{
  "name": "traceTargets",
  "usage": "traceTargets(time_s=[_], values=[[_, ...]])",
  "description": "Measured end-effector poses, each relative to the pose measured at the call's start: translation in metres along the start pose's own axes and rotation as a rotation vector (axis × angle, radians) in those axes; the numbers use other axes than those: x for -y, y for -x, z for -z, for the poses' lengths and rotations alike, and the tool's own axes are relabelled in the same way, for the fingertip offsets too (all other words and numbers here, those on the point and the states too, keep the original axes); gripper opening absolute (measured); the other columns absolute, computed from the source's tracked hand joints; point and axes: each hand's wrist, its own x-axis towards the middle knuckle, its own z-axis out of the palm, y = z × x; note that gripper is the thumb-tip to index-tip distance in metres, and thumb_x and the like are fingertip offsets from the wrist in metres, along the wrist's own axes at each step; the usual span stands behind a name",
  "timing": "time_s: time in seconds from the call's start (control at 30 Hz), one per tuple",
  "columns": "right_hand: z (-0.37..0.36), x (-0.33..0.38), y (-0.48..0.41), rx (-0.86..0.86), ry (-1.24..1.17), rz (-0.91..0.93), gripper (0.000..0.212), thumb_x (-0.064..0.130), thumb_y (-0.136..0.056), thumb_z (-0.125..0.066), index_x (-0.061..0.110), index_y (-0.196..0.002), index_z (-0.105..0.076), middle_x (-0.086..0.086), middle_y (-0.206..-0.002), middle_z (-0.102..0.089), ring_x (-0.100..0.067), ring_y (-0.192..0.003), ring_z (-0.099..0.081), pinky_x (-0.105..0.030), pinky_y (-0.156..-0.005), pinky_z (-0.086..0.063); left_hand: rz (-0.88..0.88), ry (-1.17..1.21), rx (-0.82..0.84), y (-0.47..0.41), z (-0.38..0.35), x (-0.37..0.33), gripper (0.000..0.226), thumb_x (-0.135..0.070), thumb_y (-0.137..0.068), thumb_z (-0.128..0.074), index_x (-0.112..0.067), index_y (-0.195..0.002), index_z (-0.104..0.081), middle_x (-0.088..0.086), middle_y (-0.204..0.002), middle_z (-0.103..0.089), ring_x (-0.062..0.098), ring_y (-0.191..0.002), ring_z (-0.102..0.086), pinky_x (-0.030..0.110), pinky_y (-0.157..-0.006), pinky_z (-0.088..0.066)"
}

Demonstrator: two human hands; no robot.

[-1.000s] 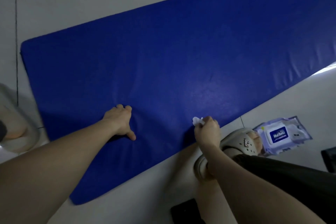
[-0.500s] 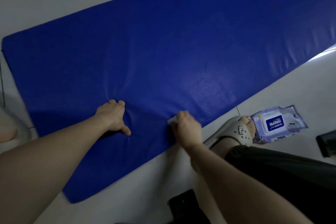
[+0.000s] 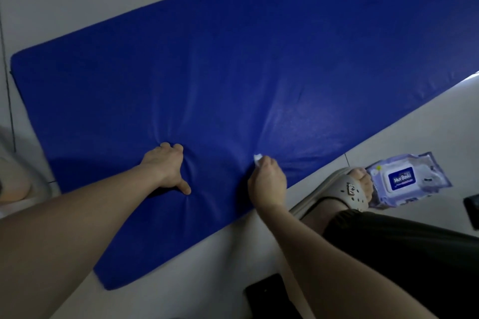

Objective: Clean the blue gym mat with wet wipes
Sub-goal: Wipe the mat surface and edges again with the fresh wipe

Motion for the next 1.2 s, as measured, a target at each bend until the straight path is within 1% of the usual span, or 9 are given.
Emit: traceTargets(time_s=[0.2, 0.27, 0.5, 0.67, 0.87, 0.97, 1.03, 1.1, 1.2], values=[[-0.027, 0.025, 0.047, 0.347, 0.032, 0.544, 0.017, 0.026, -0.100, -0.053, 0.016, -0.110, -0.062, -0.007, -0.100, -0.062, -0.027, -0.086, -0.062, -0.040, -0.076, -0.053, -0.003, -0.007, -0.006, -0.002, -0.002, 0.001, 0.108, -0.074, -0.048, -0.087, -0.018, -0.128, -0.041, 0.006, -0.125, -0.047, 0.022, -0.109, -0.053, 0.036, -0.086, -0.052], [-0.028, 0.025, 0.041, 0.361, 0.106, 0.632, 0.020, 0.029, -0.100, -0.052, 0.014, -0.109, -0.062, -0.008, -0.100, -0.060, -0.028, -0.086, -0.061, -0.039, -0.069, -0.050, -0.006, -0.009, -0.013, -0.002, -0.002, 0.003, 0.108, -0.075, -0.048, -0.086, -0.018, -0.128, -0.040, 0.006, -0.126, -0.047, 0.023, -0.111, -0.054, 0.036, -0.085, -0.051], [0.038, -0.034, -0.070, -0.019, 0.237, 0.130, 0.032, 0.041, -0.102, -0.046, 0.010, -0.106, -0.055, -0.011, -0.113, -0.057, -0.032, -0.104, -0.057, -0.041, -0.076, -0.049, -0.015, 0.006, -0.017, -0.003, -0.004, 0.004, 0.109, -0.075, -0.047, -0.087, -0.020, -0.128, -0.040, 0.005, -0.126, -0.047, 0.023, -0.112, -0.052, 0.038, -0.092, -0.052], [0.038, -0.038, -0.081, -0.100, 0.126, -0.030, 0.027, 0.033, -0.103, -0.049, 0.007, -0.105, -0.054, -0.011, -0.112, -0.056, -0.033, -0.093, -0.060, -0.036, -0.069, -0.040, -0.029, 0.001, -0.040, -0.006, -0.009, 0.008, 0.106, -0.076, -0.046, -0.086, -0.021, -0.124, -0.041, 0.003, -0.120, -0.046, 0.017, -0.098, -0.046, 0.033, -0.082, -0.050], [-0.015, 0.026, -0.019, 0.077, 0.090, 0.202, 0.024, 0.029, -0.103, -0.046, 0.008, -0.101, -0.057, -0.013, -0.104, -0.062, -0.033, -0.088, -0.063, -0.037, -0.071, -0.045, -0.035, 0.056, -0.140, 0.002, -0.018, 0.012, 0.104, -0.075, -0.046, -0.086, -0.022, -0.122, -0.040, -0.001, -0.119, -0.044, 0.017, -0.102, -0.048, 0.032, -0.080, -0.050], [-0.040, 0.056, 0.019, 0.229, 0.132, 0.484, 0.016, 0.023, -0.097, -0.051, 0.009, -0.096, -0.059, -0.013, -0.098, -0.063, -0.035, -0.079, -0.064, -0.035, -0.061, -0.037, -0.066, 0.238, -0.276, 0.018, -0.034, 0.023, 0.073, -0.072, -0.061, -0.081, -0.027, -0.104, -0.044, -0.009, -0.106, -0.044, 0.013, -0.093, -0.049, 0.031, -0.074, -0.049], [-0.043, 0.058, 0.021, 0.250, 0.163, 0.577, 0.017, 0.026, -0.096, -0.054, 0.009, -0.096, -0.059, -0.012, -0.098, -0.063, -0.035, -0.079, -0.064, -0.036, -0.059, -0.039, 0.037, 0.439, -0.417, 0.030, -0.048, 0.039, 0.051, -0.064, -0.077, -0.075, -0.026, -0.097, -0.048, -0.008, -0.102, -0.048, 0.014, -0.088, -0.052, 0.035, -0.073, -0.051], [-0.032, 0.046, 0.002, 0.165, 0.199, 0.544, 0.026, 0.037, -0.099, -0.053, 0.011, -0.099, -0.059, -0.011, -0.103, -0.063, -0.032, -0.086, -0.063, -0.038, -0.061, -0.045, 0.309, 0.577, -0.553, 0.039, -0.061, 0.056, 0.043, -0.055, -0.086, -0.071, -0.021, -0.099, -0.049, 0.003, -0.109, -0.051, 0.021, -0.091, -0.052, 0.043, -0.071, -0.052], [0.000, 0.017, -0.046, 0.007, 0.265, 0.390, 0.033, 0.043, -0.099, -0.053, 0.011, -0.102, -0.060, -0.012, -0.110, -0.056, -0.034, -0.095, -0.059, -0.039, -0.064, -0.047, 0.786, 0.760, -0.541, 0.047, -0.070, 0.072, 0.076, -0.059, -0.078, -0.077, -0.012, -0.124, -0.041, 0.020, -0.131, -0.042, 0.040, -0.113, -0.048, 0.054, -0.082, -0.051]])
